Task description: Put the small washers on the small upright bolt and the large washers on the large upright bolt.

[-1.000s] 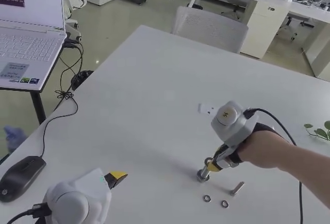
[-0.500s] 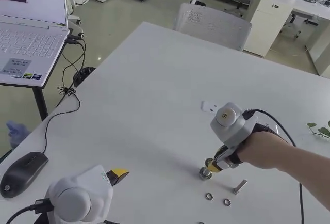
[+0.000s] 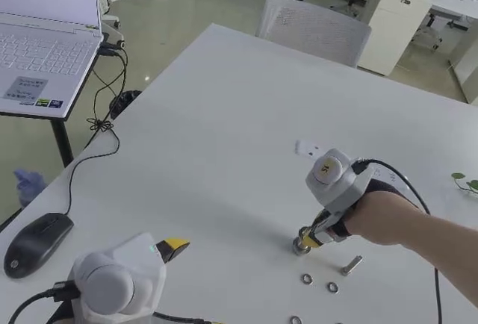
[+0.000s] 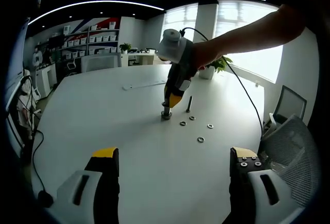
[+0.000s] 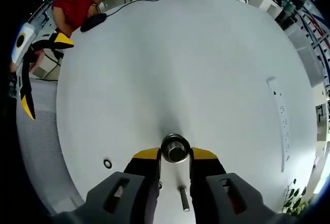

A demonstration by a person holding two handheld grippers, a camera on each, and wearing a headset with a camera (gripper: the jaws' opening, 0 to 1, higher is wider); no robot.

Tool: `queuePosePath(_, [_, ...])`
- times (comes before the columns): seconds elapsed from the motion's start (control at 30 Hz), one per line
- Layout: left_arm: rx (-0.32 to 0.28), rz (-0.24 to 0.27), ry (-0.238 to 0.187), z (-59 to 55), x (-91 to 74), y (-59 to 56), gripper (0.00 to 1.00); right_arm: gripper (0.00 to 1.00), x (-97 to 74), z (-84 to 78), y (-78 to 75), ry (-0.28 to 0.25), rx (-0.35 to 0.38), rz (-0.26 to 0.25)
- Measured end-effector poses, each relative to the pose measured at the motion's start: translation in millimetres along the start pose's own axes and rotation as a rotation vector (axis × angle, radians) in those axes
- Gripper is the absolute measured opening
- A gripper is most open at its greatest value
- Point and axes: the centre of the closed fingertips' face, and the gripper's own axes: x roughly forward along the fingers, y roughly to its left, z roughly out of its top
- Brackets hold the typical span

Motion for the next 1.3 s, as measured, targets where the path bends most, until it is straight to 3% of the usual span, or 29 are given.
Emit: queuePosePath(1.3, [-0.005, -0.009, 0.003, -2.2, 0.8, -1.1, 0.88, 0.22, 27.3, -8.5, -1.1, 0.017, 0.015, 0.000])
